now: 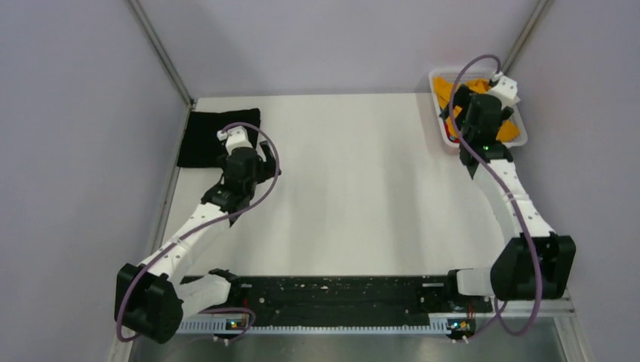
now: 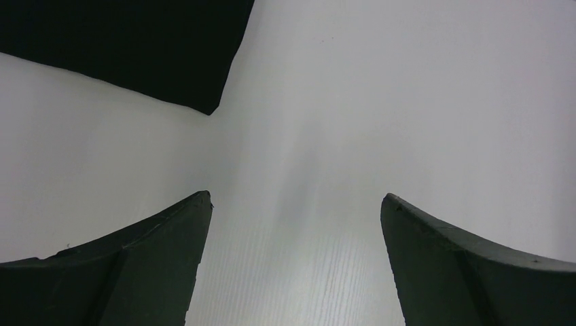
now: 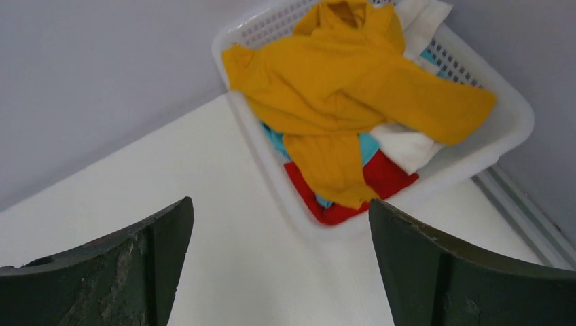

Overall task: Fold and stack the t-shirts
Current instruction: Grab crumpled tshirt from bin with the right arm

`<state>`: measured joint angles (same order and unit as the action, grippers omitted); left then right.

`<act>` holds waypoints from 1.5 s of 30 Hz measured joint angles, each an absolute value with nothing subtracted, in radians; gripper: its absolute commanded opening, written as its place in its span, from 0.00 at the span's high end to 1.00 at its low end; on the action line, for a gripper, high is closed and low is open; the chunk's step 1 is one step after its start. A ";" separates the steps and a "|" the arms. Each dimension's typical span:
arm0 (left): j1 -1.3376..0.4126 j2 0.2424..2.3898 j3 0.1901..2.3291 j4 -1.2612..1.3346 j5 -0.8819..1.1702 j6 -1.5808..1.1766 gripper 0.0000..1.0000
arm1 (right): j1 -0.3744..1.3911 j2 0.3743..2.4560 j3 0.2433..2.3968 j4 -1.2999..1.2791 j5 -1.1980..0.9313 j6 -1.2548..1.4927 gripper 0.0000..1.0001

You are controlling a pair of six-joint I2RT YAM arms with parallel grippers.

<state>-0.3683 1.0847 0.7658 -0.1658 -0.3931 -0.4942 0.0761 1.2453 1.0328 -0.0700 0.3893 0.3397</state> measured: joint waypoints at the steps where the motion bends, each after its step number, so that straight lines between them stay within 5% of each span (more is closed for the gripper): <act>1: -0.368 1.100 0.774 -0.162 -0.392 -0.490 0.01 | 0.043 1.302 1.100 -0.073 0.381 0.339 0.04; 13: -0.338 1.205 0.831 -0.133 -0.376 -0.453 0.01 | -0.134 2.010 1.833 -0.287 0.208 0.233 0.22; 17: -0.329 1.232 0.846 -0.140 -0.369 -0.460 0.01 | -0.134 2.129 1.929 -0.355 0.205 0.216 0.44; 21: -0.327 1.230 0.847 -0.146 -0.363 -0.480 0.01 | -0.134 2.173 1.934 -0.394 0.216 0.206 0.87; 23: -0.327 1.221 0.847 -0.154 -0.364 -0.491 0.01 | -0.134 2.186 1.949 -0.402 0.227 0.204 1.00; 36: -0.324 1.099 0.807 -0.173 -0.263 -0.576 0.01 | -0.133 2.094 2.031 -0.442 0.244 0.203 1.00; 45: -0.324 1.053 0.815 -0.295 -0.199 -0.607 0.01 | -0.075 1.845 2.105 -0.388 -0.004 0.256 1.00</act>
<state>-0.3244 1.0527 0.8154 -0.2947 -0.1986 -0.6067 -0.0746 1.8450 2.1052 -0.3882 -0.0040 0.2562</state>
